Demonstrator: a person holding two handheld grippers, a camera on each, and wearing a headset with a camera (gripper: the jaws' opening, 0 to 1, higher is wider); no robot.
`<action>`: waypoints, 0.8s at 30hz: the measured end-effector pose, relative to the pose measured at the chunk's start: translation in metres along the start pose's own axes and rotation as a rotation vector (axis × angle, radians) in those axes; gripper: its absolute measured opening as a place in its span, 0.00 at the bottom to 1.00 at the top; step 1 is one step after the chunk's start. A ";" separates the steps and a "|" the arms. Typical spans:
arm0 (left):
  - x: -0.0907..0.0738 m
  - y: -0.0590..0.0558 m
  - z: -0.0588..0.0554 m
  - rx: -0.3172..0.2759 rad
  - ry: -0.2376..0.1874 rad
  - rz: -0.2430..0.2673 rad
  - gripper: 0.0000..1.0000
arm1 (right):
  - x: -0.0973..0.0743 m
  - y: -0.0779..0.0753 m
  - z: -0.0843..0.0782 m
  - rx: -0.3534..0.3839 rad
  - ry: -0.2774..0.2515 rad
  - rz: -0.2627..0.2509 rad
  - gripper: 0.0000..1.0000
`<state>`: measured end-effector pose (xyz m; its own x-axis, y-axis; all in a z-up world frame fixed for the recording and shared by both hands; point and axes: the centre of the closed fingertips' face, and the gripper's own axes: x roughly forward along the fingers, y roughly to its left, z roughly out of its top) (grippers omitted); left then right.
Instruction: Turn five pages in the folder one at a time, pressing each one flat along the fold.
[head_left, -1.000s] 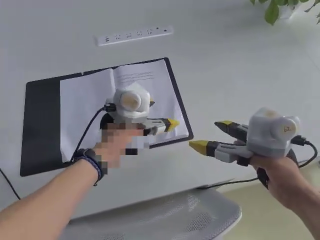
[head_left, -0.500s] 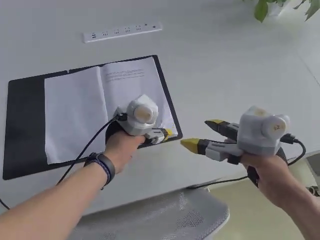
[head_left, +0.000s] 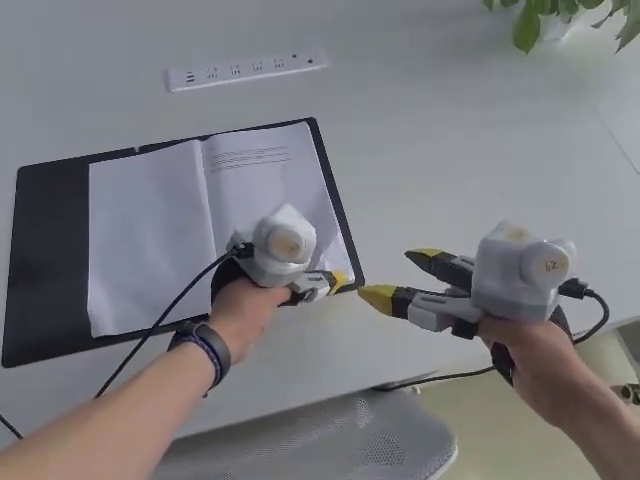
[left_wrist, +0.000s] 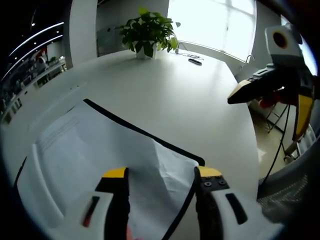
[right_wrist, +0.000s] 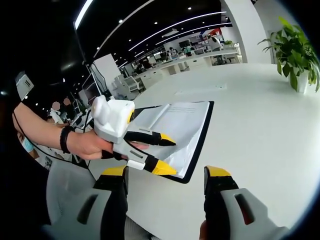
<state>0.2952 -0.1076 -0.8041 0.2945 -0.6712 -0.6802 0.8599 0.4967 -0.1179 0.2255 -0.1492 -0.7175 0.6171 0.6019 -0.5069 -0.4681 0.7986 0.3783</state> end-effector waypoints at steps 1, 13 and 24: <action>0.000 0.001 0.001 -0.012 -0.005 -0.002 0.51 | 0.000 0.000 0.000 0.000 0.000 0.001 0.60; 0.000 0.003 0.000 0.000 -0.013 0.020 0.46 | 0.025 -0.010 0.006 0.024 -0.003 0.031 0.56; 0.000 0.001 0.000 -0.015 -0.017 0.011 0.48 | 0.067 -0.013 0.013 0.059 0.006 0.097 0.51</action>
<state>0.2962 -0.1073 -0.8042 0.3109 -0.6753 -0.6688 0.8505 0.5118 -0.1214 0.2808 -0.1192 -0.7462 0.5668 0.6765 -0.4702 -0.4876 0.7355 0.4704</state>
